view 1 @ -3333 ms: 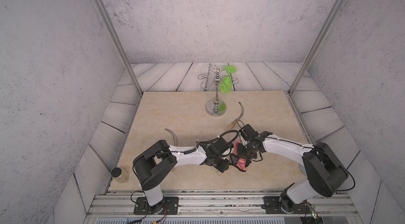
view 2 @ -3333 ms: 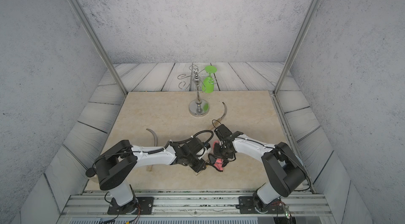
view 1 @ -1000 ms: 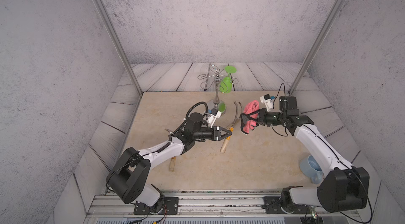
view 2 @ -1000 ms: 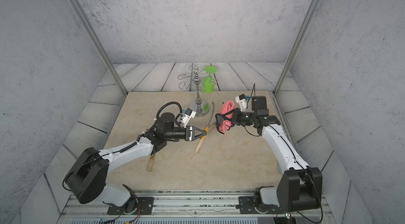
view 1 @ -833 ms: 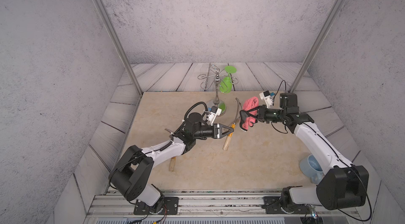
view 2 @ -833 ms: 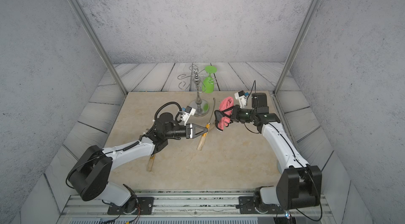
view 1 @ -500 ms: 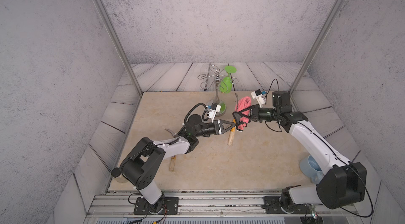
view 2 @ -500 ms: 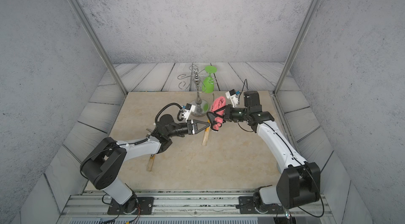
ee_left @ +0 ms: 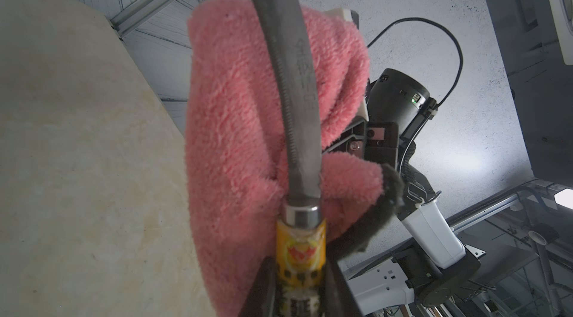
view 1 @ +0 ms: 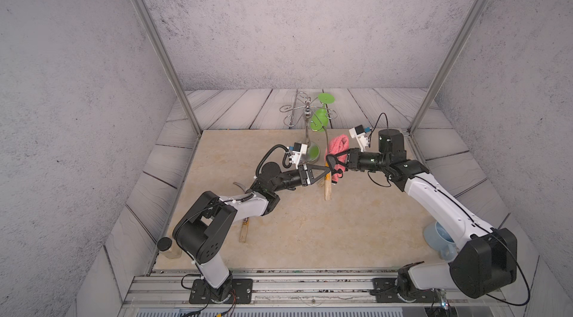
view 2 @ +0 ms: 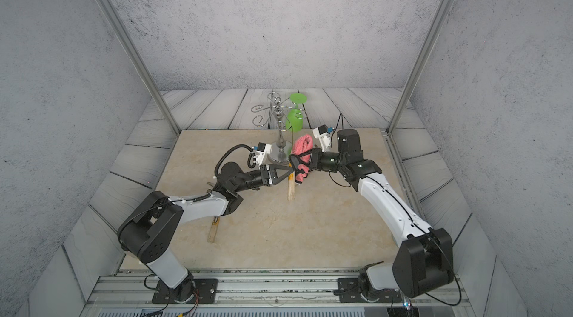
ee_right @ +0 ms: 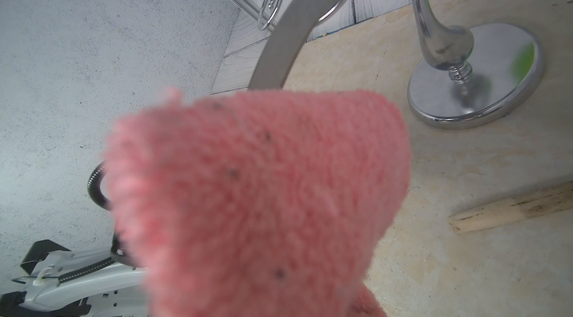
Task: Wipe small sickles with rags
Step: Wipe the small sickle.
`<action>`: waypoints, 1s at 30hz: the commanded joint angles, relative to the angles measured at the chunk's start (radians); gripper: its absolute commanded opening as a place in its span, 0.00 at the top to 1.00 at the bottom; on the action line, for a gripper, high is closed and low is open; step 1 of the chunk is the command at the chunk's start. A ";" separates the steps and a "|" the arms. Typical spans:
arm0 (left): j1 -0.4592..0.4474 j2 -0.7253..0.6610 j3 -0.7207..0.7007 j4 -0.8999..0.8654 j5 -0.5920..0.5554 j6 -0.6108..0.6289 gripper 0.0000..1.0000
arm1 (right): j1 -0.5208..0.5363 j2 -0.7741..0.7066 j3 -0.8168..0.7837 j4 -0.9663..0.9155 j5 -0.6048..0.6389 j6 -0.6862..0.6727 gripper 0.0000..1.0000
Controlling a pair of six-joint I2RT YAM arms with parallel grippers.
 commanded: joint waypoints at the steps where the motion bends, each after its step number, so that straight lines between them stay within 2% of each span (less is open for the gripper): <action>1: 0.013 0.000 0.041 0.128 -0.050 -0.018 1.00 | 0.087 -0.037 -0.057 -0.075 -0.068 -0.002 0.83; 15: 0.049 0.001 0.046 0.109 -0.036 -0.009 1.00 | 0.202 -0.153 -0.175 -0.127 0.013 -0.037 0.83; 22: 0.052 -0.009 0.045 0.112 -0.022 -0.014 1.00 | 0.234 -0.299 -0.279 -0.237 0.100 -0.082 0.84; 26: 0.052 -0.024 0.037 0.131 0.004 -0.039 1.00 | 0.200 -0.372 -0.264 -0.345 0.189 -0.119 0.83; 30: 0.046 -0.081 -0.003 0.096 0.037 -0.031 1.00 | 0.068 -0.357 -0.190 -0.384 0.164 -0.129 0.83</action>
